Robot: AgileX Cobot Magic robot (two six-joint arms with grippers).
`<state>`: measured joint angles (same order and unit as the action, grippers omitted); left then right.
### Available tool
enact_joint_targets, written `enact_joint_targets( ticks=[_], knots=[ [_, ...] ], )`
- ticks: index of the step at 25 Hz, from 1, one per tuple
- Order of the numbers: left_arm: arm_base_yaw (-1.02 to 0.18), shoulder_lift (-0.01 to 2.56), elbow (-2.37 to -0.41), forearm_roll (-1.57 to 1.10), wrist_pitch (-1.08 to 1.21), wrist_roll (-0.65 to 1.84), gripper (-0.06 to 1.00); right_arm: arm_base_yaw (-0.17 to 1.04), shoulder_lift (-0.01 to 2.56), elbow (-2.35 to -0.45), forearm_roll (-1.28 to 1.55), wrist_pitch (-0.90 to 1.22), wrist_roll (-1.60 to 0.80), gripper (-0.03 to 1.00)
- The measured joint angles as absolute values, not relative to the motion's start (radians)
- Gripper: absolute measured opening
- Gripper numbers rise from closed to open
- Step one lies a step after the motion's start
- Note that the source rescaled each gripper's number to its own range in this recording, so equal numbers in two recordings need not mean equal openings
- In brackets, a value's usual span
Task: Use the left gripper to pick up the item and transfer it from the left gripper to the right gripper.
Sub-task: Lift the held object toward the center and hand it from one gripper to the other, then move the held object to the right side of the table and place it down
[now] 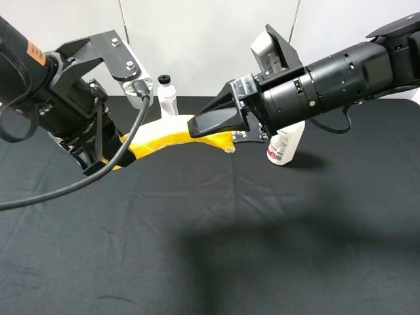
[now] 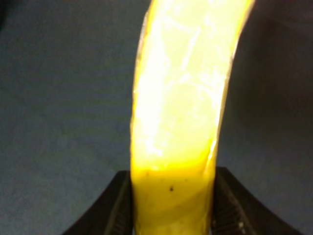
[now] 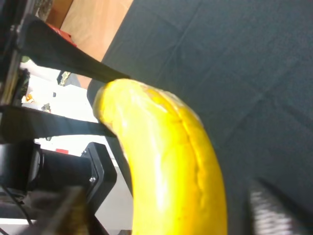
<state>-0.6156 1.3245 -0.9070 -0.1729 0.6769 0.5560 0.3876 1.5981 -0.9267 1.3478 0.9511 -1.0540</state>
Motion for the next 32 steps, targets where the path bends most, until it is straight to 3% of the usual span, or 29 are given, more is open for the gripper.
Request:
enact_joint_targets(
  ticks=[1, 2, 3, 16, 17, 19, 22, 26, 32],
  knots=[
    [-0.616, 1.325, -0.907, -0.173, 0.677, 0.556, 0.01, 0.388, 1.598, -0.927, 1.349, 0.951, -1.054, 0.12],
    [-0.616, 1.325, -0.907, -0.172, 0.679, 0.557, 0.01, 0.388, 1.598, -0.927, 1.351, 0.948, -1.053, 0.00],
    [-0.616, 1.325, -0.907, -0.172, 0.678, 0.557, 0.01, 0.388, 1.598, -0.928, 1.353, 0.948, -1.054, 0.05],
    [-0.616, 1.324, -0.907, -0.171, 0.678, 0.557, 0.01, 0.388, 1.598, -0.928, 1.354, 0.947, -1.054, 0.03],
    [-0.616, 1.324, -0.907, -0.172, 0.678, 0.557, 0.17, 0.388, 1.598, -0.928, 1.356, 0.947, -1.054, 0.03],
    [-0.616, 1.324, -0.907, -0.173, 0.678, 0.557, 0.60, 0.388, 1.598, -0.928, 1.356, 0.947, -1.054, 0.03],
    [-0.616, 1.324, -0.907, -0.173, 0.679, 0.556, 0.90, 0.388, 1.598, -0.928, 1.356, 0.947, -1.054, 0.03],
    [-0.616, 1.324, -0.907, -0.173, 0.685, 0.556, 0.98, 0.388, 1.598, -0.928, 1.356, 0.947, -1.054, 0.03],
    [-0.616, 1.324, -0.919, -0.173, 0.764, 0.550, 0.99, 0.388, 1.598, -0.928, 1.357, 0.947, -1.054, 0.03]
  ],
)
